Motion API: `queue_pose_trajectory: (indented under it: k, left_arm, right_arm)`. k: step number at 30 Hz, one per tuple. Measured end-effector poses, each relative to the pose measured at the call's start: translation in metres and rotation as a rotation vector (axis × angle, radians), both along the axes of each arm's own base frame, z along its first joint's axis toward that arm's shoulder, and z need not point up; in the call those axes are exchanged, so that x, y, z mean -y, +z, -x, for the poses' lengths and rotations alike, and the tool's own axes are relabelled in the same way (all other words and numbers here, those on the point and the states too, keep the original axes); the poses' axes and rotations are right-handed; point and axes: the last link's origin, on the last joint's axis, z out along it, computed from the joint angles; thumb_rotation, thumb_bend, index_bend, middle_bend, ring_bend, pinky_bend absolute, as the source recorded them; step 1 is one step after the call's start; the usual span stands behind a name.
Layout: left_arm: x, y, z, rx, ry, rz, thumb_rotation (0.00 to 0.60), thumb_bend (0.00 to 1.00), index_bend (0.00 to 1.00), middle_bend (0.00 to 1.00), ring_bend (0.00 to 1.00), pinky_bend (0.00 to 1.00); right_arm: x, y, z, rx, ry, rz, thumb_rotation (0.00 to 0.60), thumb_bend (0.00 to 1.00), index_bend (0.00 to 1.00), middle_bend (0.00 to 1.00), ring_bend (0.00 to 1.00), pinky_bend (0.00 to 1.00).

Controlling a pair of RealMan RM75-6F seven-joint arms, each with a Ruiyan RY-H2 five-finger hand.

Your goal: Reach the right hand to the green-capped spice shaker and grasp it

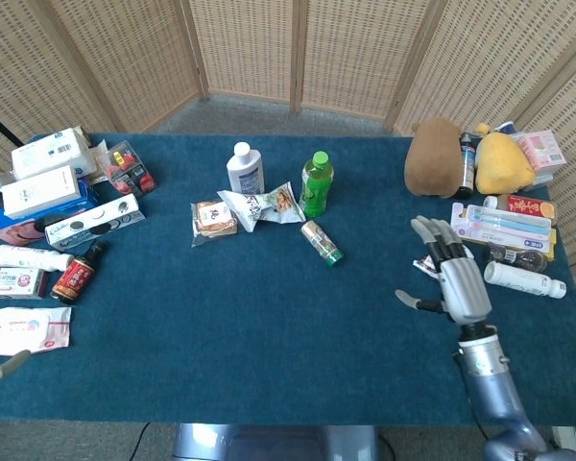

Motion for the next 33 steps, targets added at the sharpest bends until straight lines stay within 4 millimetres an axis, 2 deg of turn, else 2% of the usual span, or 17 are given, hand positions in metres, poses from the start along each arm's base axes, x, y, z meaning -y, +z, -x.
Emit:
queue_pose_trajectory:
  k: [3,15,24,33]
  left_arm:
    - [-0.002,-0.001,0.004,-0.008,0.02,0.001,0.6,0.0,0.06,0.0,0.0,0.0]
    - [-0.012,-0.008,0.015,-0.041,0.077,0.002,0.6,0.0,0.06,0.0,0.0,0.0]
    - [-0.018,-0.009,0.022,-0.053,0.111,-0.007,0.6,0.0,0.06,0.0,0.0,0.0]
    - [-0.021,-0.012,0.026,-0.053,0.125,0.001,0.6,0.0,0.07,0.0,0.0,0.0]
  right_arm:
    - [0.011,-0.017,-0.012,0.006,0.01,-0.026,0.6,0.0,0.0,0.0,0.0,0.0]
    - [0.045,-0.083,-0.037,0.06,-0.106,-0.121,0.6,0.0,0.0,0.0,0.0,0.0]
    - [0.068,-0.13,-0.048,0.052,-0.181,-0.181,0.6,0.0,0.0,0.0,0.0,0.0]
    - [0.088,-0.158,-0.057,0.035,-0.212,-0.219,0.6,0.0,0.0,0.0,0.0,0.0]
